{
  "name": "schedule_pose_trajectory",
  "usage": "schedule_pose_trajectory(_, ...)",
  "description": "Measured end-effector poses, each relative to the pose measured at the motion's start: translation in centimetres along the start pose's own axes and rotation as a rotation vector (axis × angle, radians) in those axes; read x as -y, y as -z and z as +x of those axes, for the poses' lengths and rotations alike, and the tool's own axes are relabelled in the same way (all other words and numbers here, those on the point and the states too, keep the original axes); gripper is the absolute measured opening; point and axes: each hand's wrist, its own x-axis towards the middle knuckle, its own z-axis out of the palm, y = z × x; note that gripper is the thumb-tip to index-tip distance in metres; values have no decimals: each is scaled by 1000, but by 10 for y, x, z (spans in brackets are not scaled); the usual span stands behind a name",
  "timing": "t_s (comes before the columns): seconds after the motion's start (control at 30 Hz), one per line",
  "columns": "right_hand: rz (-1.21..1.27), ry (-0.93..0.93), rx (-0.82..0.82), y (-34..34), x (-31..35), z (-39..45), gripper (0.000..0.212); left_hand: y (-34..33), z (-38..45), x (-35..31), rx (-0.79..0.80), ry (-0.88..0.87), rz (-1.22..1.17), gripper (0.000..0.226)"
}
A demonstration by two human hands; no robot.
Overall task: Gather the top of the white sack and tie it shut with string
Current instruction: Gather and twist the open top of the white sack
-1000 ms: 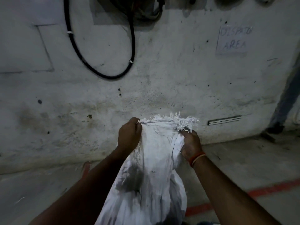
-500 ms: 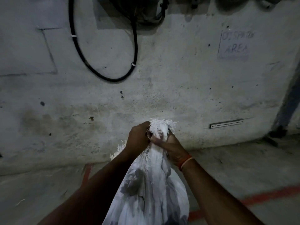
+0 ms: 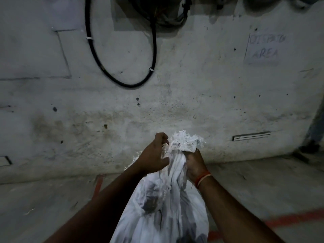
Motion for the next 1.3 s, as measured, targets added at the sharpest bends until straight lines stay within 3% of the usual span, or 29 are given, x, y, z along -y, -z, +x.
schedule_pose_trajectory(0.37, 151, -35, -134, 16, -10, 4, 27, 1, -19, 44, 198, 149, 154, 45)
schedule_pose_trajectory(0.5, 198, -60, -146, 17, -16, 5, 31, 2, -22, 43, 221, 169, 152, 19)
schedule_pose_trajectory(0.6, 215, -44, -125, 12, -18, 6, 34, -2, -18, 42, 197, 224, 115, 39)
schedule_pose_trajectory(0.8, 213, 15, -171, 2, -12, 7, 33, -9, -13, 33, 89, 272, -3, 40)
schedule_pose_trajectory(1.0, 190, -58, -33, -13, -15, 5, 29, -13, -2, 24, 1, 321, -33, 40)
schedule_pose_trajectory(1.17, 74, -87, 318, -26, -13, -7, 40, -15, 5, 24, -6, 204, 197, 29)
schedule_pose_trajectory(1.3, -49, 66, 198, -29, -25, -2, 28, -24, 5, 39, -65, 139, 200, 38)
